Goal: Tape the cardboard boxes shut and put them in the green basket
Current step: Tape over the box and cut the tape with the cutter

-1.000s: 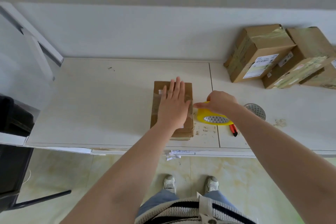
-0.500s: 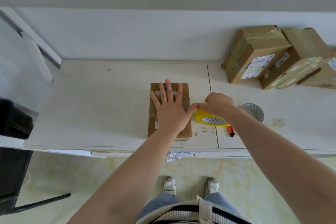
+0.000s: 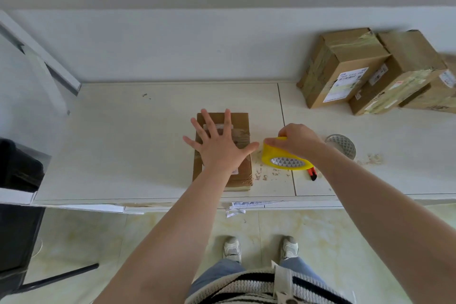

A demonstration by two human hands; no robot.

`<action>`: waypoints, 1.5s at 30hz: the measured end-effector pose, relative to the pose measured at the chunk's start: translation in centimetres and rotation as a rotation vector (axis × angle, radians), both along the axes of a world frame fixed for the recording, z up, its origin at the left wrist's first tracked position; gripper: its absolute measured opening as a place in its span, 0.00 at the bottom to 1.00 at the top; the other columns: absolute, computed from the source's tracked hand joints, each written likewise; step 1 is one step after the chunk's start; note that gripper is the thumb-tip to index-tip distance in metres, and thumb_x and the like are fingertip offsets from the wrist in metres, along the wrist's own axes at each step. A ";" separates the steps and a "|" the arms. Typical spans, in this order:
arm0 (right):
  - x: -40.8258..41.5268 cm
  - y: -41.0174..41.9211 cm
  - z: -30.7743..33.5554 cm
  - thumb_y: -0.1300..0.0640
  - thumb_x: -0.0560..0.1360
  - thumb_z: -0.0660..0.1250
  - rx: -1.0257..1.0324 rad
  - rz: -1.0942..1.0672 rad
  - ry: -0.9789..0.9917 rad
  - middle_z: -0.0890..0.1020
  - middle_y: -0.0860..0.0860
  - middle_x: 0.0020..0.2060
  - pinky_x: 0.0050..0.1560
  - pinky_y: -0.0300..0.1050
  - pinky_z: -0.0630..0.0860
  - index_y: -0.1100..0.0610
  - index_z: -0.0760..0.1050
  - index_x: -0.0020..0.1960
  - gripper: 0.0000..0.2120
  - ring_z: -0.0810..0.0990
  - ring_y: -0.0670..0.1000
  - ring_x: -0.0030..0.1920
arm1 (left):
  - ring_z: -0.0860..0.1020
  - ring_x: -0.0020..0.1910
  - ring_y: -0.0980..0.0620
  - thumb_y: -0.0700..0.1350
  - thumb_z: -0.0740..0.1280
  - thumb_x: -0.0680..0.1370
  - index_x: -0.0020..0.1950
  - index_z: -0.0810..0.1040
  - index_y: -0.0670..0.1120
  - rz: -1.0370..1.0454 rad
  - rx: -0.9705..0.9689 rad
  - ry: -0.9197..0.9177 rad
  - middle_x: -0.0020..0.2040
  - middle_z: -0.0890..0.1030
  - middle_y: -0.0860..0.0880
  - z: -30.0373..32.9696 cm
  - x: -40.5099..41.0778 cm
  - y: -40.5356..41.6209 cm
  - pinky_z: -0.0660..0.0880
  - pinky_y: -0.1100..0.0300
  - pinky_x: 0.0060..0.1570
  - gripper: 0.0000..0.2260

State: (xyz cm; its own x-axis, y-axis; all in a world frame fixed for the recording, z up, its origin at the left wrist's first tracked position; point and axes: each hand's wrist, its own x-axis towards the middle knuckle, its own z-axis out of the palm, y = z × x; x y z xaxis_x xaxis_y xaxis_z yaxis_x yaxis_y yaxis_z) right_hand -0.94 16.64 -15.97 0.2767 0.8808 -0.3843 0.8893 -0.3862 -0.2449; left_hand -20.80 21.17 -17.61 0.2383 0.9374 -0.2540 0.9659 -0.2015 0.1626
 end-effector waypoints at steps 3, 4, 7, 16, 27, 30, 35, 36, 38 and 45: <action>-0.6 0.2 0.2 0.26 0.70 0.61 -0.009 -0.006 -0.012 0.77 0.47 0.32 0.32 0.41 0.67 0.51 0.73 0.36 0.27 0.75 0.47 0.35 | 0.37 0.75 0.29 0.82 0.51 0.65 0.76 0.29 0.60 0.002 -0.040 -0.010 0.76 0.28 0.41 0.0 0.1 0.5 0.53 0.28 0.68 0.51; -0.6 0.2 0.3 0.27 0.71 0.61 -0.007 -0.007 0.023 0.76 0.47 0.31 0.32 0.42 0.66 0.52 0.72 0.35 0.27 0.75 0.47 0.34 | 0.38 0.76 0.29 0.81 0.53 0.65 0.76 0.30 0.61 0.005 -0.040 -0.017 0.76 0.28 0.41 0.0 0.1 0.5 0.54 0.29 0.68 0.51; -0.7 0.3 1.3 0.36 0.76 0.61 -0.034 -0.002 0.159 0.75 0.49 0.30 0.33 0.42 0.66 0.54 0.74 0.36 0.23 0.76 0.51 0.35 | 0.40 0.76 0.30 0.78 0.59 0.66 0.77 0.34 0.62 0.032 -0.024 -0.056 0.78 0.31 0.43 0.3 -0.3 0.5 0.55 0.31 0.68 0.50; -2.1 3.6 9.9 0.31 0.71 0.63 0.134 0.215 0.033 0.66 0.49 0.23 0.29 0.42 0.63 0.56 0.68 0.27 0.29 0.67 0.50 0.25 | 0.47 0.79 0.45 0.66 0.69 0.63 0.78 0.45 0.66 0.329 -0.400 -0.910 0.80 0.44 0.55 2.0 -2.6 1.6 0.57 0.36 0.73 0.49; -6.5 5.6 11.7 0.40 0.76 0.61 0.074 0.369 0.045 0.67 0.51 0.25 0.29 0.42 0.61 0.56 0.66 0.30 0.24 0.67 0.51 0.28 | 0.54 0.77 0.40 0.59 0.59 0.81 0.80 0.49 0.50 0.422 -0.394 -0.976 0.80 0.52 0.43 1.9 -3.5 0.5 0.57 0.39 0.73 0.32; -7.0 5.6 12.5 0.31 0.72 0.61 0.058 0.390 0.102 0.65 0.49 0.24 0.28 0.42 0.61 0.55 0.64 0.28 0.29 0.65 0.49 0.25 | 0.59 0.77 0.44 0.60 0.57 0.81 0.81 0.48 0.50 0.371 -0.393 -1.015 0.80 0.56 0.46 1.7 -4.7 0.7 0.59 0.47 0.74 0.33; -7.3 5.2 11.3 0.23 0.68 0.57 0.125 0.426 -0.218 0.73 0.47 0.29 0.30 0.42 0.62 0.55 0.69 0.33 0.33 0.73 0.47 0.31 | 0.69 0.71 0.47 0.58 0.55 0.83 0.79 0.59 0.50 0.354 -0.427 -1.005 0.74 0.69 0.48 1.5 -7.3 1.2 0.61 0.59 0.69 0.26; -7.2 5.0 10.6 0.22 0.67 0.56 0.103 0.434 -0.287 0.75 0.48 0.32 0.32 0.43 0.64 0.55 0.71 0.36 0.34 0.74 0.48 0.34 | 0.73 0.68 0.47 0.57 0.55 0.83 0.75 0.65 0.50 0.351 -0.461 -1.026 0.70 0.74 0.48 1.3 -7.8 1.3 0.64 0.54 0.71 0.22; -6.6 4.9 9.2 0.22 0.66 0.57 0.036 0.346 -0.275 0.76 0.48 0.33 0.35 0.44 0.67 0.56 0.73 0.39 0.35 0.76 0.51 0.38 | 0.77 0.62 0.48 0.56 0.55 0.84 0.70 0.71 0.50 0.365 -0.518 -1.061 0.63 0.79 0.49 1.5 -8.4 1.4 0.72 0.46 0.67 0.18; -5.0 4.6 4.4 0.23 0.65 0.62 -0.031 0.146 -0.014 0.72 0.48 0.24 0.31 0.43 0.65 0.55 0.70 0.29 0.33 0.74 0.50 0.29 | 0.78 0.61 0.50 0.55 0.55 0.84 0.67 0.73 0.53 0.321 -0.515 -1.017 0.60 0.80 0.51 2.0 -8.8 1.3 0.73 0.47 0.64 0.15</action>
